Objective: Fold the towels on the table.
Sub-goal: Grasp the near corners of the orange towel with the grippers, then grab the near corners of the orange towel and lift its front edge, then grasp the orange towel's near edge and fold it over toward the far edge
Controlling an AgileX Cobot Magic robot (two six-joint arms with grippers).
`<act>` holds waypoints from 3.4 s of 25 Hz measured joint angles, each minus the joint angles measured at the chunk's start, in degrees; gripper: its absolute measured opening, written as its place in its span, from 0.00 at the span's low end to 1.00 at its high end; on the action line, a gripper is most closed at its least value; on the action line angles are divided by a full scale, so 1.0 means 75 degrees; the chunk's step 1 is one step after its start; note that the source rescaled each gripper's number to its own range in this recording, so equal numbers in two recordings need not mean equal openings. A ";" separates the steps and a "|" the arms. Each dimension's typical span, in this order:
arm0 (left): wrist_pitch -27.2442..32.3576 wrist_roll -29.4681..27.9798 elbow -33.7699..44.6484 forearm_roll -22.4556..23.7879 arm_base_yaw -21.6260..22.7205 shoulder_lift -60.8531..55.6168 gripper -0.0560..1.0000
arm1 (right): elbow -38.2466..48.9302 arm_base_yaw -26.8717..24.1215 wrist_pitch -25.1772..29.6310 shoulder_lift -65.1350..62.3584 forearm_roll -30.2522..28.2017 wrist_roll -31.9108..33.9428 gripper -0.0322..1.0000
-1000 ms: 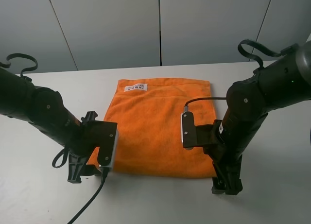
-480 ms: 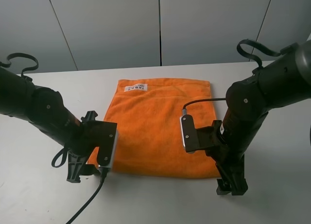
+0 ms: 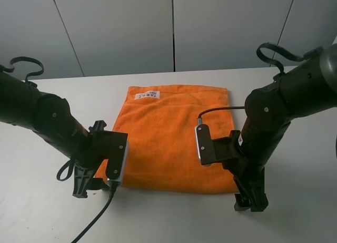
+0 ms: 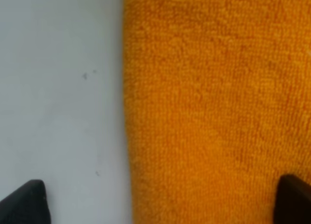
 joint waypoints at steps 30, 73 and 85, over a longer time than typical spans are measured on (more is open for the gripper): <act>-0.0561 -0.0126 0.0043 -0.0011 0.0000 -0.0042 0.05 | -0.0059 0.0019 -0.0203 -0.0007 -0.0029 0.0215 0.03; -0.2315 -0.1818 -0.1044 0.0080 0.0866 -0.1865 0.05 | -0.1348 -0.0473 -0.0234 -0.2281 -0.5790 0.4082 0.03; -0.2884 -0.1529 -0.1876 0.0174 0.1035 -0.0434 0.05 | -0.1950 -0.1101 -0.0737 -0.0847 -0.6015 0.4197 0.03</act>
